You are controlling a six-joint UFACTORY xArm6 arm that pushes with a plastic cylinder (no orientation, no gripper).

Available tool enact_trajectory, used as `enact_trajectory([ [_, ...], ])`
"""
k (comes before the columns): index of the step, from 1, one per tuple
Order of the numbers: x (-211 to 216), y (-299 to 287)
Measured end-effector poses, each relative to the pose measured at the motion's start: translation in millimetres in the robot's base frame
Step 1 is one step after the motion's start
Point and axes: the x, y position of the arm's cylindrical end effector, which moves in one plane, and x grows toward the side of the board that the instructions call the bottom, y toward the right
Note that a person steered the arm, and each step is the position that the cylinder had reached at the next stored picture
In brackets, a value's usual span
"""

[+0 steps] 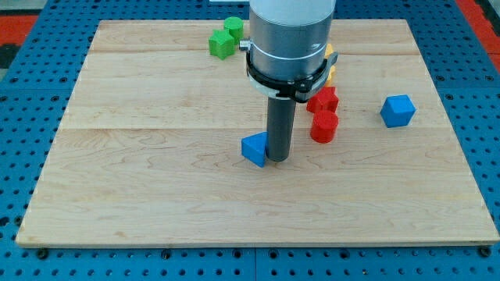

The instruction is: Move the blue triangle below the red circle

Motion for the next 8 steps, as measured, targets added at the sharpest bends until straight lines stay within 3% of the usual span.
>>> enact_trajectory([
  [2, 39, -34],
  [3, 39, -49],
  [7, -58, -27],
  [8, -49, 16],
])
